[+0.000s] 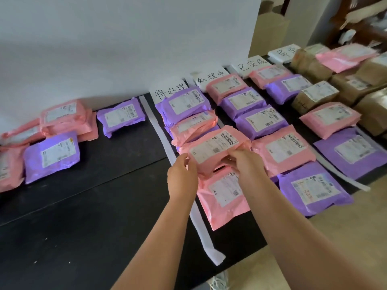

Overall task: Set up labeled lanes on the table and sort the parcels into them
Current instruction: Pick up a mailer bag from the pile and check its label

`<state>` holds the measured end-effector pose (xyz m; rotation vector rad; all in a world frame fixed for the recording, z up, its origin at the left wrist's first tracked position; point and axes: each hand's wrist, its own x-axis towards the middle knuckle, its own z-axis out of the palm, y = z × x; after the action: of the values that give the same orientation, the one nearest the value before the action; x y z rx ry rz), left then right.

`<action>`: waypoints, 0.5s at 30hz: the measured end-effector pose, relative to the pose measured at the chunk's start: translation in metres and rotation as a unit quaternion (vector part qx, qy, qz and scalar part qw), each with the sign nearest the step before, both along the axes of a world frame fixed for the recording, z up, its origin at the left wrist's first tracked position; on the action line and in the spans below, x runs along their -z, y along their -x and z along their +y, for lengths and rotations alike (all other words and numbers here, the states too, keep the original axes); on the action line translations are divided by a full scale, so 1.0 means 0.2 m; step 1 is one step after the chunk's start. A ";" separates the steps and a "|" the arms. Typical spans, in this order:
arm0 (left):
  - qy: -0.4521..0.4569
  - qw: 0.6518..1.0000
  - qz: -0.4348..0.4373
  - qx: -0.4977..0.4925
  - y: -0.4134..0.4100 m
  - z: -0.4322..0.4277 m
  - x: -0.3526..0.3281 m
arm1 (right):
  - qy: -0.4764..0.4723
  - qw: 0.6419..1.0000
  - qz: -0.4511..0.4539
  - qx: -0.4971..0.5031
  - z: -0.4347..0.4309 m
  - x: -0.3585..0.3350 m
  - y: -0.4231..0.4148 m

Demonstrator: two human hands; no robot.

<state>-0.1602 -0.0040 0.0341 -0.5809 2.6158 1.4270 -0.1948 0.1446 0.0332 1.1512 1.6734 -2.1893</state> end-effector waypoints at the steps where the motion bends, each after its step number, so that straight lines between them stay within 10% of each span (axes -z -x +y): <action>1: 0.002 1.000 0.003 0.009 0.03 0.00 0.01 | -0.002 1.000 -0.017 -0.010 -0.01 0.02 0.04; 9: 0.068 0.997 0.004 0.037 0.22 -0.03 0.16 | -0.175 0.970 -0.072 -0.150 -0.01 0.12 0.21; 15: 0.133 0.987 -0.027 0.088 0.23 -0.01 0.22 | -0.499 0.831 -0.019 -0.244 0.03 0.18 0.20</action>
<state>-0.2054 -0.0054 -0.0093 -0.3946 2.7542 1.0086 -0.2340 0.1506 -0.0025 0.7146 2.7865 -0.9141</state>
